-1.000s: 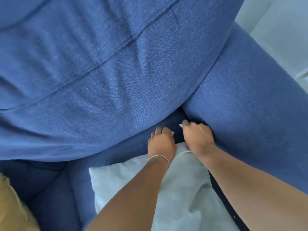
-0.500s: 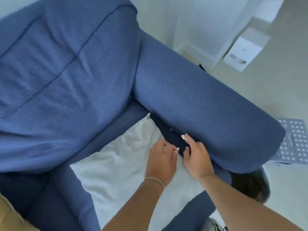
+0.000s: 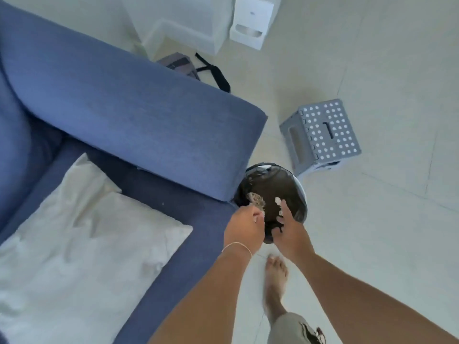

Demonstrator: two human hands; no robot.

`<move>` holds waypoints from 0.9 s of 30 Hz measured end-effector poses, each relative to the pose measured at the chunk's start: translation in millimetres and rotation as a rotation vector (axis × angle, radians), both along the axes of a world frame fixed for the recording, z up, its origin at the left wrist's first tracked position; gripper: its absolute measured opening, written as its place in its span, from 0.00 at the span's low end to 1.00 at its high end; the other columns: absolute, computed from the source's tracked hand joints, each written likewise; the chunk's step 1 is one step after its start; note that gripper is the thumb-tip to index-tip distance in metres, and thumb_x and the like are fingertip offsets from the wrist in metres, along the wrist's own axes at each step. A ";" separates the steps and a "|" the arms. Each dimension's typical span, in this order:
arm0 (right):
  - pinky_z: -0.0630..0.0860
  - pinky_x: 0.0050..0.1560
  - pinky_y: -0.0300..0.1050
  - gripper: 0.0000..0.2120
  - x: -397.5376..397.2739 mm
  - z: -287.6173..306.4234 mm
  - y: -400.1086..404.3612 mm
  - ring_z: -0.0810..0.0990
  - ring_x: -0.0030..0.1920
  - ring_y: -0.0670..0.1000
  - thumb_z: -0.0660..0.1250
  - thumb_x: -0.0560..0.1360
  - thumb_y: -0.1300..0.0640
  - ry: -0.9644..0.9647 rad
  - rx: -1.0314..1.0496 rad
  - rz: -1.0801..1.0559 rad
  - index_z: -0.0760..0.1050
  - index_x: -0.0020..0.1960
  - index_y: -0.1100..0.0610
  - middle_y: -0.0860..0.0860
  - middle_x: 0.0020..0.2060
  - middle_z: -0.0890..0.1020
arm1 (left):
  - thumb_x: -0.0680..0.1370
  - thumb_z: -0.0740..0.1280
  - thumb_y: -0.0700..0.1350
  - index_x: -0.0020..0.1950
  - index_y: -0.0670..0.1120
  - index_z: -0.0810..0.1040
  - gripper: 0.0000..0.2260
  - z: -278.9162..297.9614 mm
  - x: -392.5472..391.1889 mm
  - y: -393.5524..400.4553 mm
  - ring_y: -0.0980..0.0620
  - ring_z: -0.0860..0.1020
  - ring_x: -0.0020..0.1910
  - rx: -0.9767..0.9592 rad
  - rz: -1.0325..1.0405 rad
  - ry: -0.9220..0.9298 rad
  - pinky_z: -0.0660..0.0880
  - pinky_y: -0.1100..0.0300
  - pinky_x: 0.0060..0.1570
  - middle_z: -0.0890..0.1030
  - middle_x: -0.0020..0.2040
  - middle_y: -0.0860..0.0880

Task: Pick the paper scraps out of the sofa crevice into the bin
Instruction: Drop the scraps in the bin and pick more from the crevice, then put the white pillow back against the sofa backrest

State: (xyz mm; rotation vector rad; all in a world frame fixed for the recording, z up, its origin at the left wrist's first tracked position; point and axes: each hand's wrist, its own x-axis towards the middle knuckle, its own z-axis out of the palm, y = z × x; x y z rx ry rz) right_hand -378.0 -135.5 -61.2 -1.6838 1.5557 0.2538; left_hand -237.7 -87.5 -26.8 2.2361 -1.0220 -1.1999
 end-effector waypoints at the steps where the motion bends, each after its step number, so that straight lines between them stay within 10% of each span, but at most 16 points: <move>1: 0.78 0.60 0.53 0.41 -4.7 -0.6 -7.2 0.81 0.62 0.58 0.61 0.77 0.58 -0.013 0.066 0.020 0.43 0.81 0.39 0.56 0.65 0.81 | 0.81 0.62 0.50 0.47 0.50 0.78 0.08 -3.7 -8.0 -11.2 0.48 0.79 0.48 0.034 0.005 -0.008 0.77 0.50 0.48 0.81 0.48 0.50; 6: 0.75 0.66 0.52 0.33 -35.1 -7.1 -35.2 0.78 0.66 0.55 0.59 0.78 0.55 0.031 0.081 0.135 0.54 0.81 0.43 0.52 0.70 0.76 | 0.81 0.60 0.51 0.46 0.53 0.75 0.07 -11.0 -36.2 -50.2 0.45 0.80 0.48 0.080 -0.032 -0.134 0.75 0.53 0.44 0.83 0.48 0.49; 12: 0.71 0.68 0.46 0.24 -67.4 -16.6 -20.1 0.72 0.69 0.52 0.61 0.81 0.54 -0.047 -0.071 0.127 0.66 0.76 0.50 0.51 0.69 0.75 | 0.83 0.56 0.50 0.74 0.48 0.67 0.20 -19.3 -39.7 -44.9 0.44 0.72 0.68 0.065 0.057 -0.104 0.69 0.49 0.68 0.75 0.70 0.46; 27: 0.64 0.70 0.38 0.26 118.0 23.2 57.3 0.68 0.71 0.43 0.52 0.81 0.38 -0.401 -0.159 0.472 0.71 0.73 0.50 0.43 0.69 0.73 | 0.81 0.63 0.47 0.67 0.54 0.72 0.14 31.2 89.9 119.9 0.56 0.74 0.61 -0.290 0.590 0.007 0.73 0.52 0.64 0.75 0.61 0.55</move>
